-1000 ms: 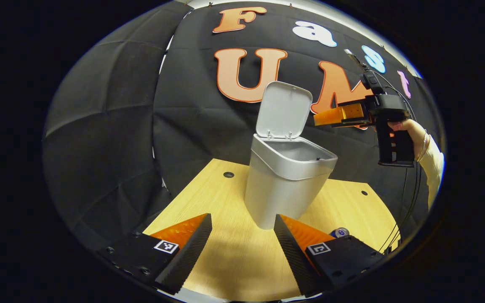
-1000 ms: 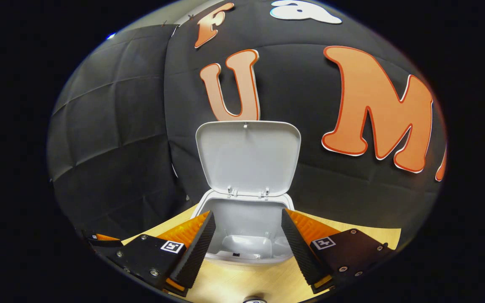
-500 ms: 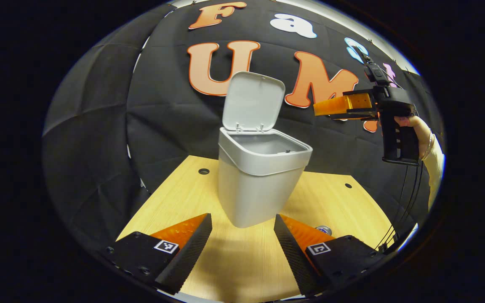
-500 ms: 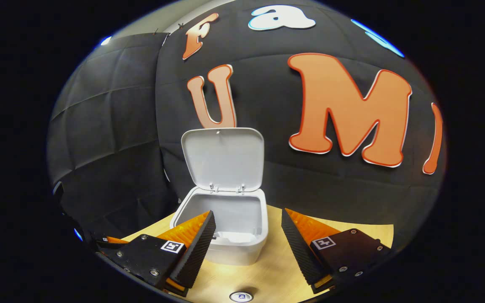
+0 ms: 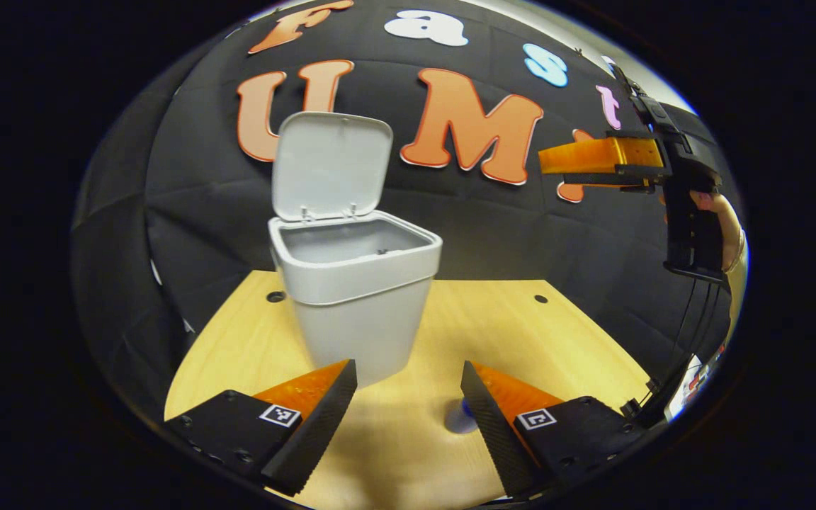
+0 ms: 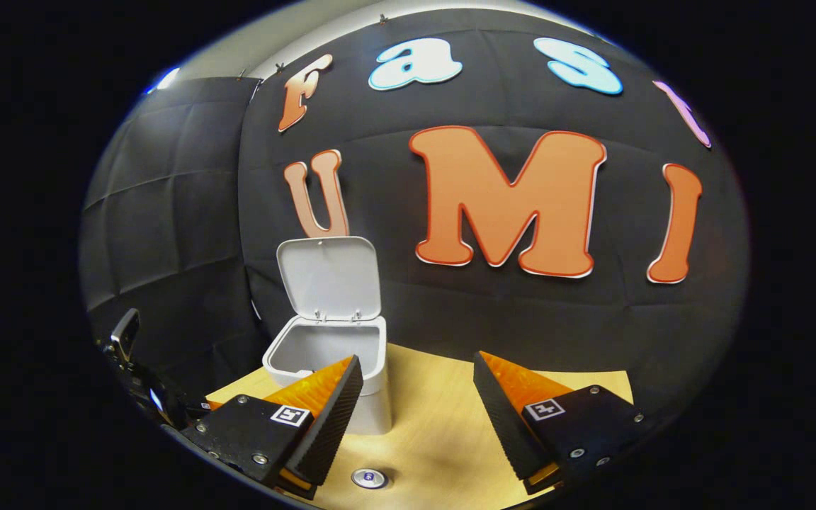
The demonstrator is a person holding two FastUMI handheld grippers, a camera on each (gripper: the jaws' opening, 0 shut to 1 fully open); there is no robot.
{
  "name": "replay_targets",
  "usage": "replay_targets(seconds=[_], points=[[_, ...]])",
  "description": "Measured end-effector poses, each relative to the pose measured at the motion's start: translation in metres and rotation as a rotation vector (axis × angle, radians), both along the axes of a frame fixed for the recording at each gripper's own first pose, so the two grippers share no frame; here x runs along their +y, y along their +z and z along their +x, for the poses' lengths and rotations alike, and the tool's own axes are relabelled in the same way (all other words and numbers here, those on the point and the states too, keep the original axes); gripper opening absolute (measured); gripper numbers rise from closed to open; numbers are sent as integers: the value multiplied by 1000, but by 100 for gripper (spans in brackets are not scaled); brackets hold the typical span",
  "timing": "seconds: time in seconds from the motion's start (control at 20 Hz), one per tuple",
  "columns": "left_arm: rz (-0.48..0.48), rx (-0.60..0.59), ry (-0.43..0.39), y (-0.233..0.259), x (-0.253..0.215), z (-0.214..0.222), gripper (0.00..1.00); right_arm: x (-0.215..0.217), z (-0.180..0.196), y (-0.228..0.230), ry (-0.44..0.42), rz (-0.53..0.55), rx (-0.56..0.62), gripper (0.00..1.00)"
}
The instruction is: Press the lid of the desktop garbage bin to open it, pick up the crumpled paper on the desktop and throw it into the bin, then pick up the pop can on the desktop and drop it into the bin, and finally close the garbage bin lid.
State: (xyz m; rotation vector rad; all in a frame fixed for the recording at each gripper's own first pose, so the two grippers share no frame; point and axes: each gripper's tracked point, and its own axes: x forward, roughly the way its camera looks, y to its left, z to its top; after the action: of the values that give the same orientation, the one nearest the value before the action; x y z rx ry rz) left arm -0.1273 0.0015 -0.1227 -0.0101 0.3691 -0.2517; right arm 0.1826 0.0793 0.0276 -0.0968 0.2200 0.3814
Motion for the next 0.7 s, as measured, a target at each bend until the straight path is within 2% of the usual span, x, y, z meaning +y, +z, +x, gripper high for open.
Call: replay_targets(seconds=[0.35,0.55,0.7], points=[[36,128,-159,-61,-80,18,96,-78,-12,-3,-110,27,1,94],[55,185,-195,-99,-101,28,97,-110,-18,-10,-158,32,10,94],[112,226,-172,-127,-98,33,97,-126,-22,-17,-177,27,24,94]])
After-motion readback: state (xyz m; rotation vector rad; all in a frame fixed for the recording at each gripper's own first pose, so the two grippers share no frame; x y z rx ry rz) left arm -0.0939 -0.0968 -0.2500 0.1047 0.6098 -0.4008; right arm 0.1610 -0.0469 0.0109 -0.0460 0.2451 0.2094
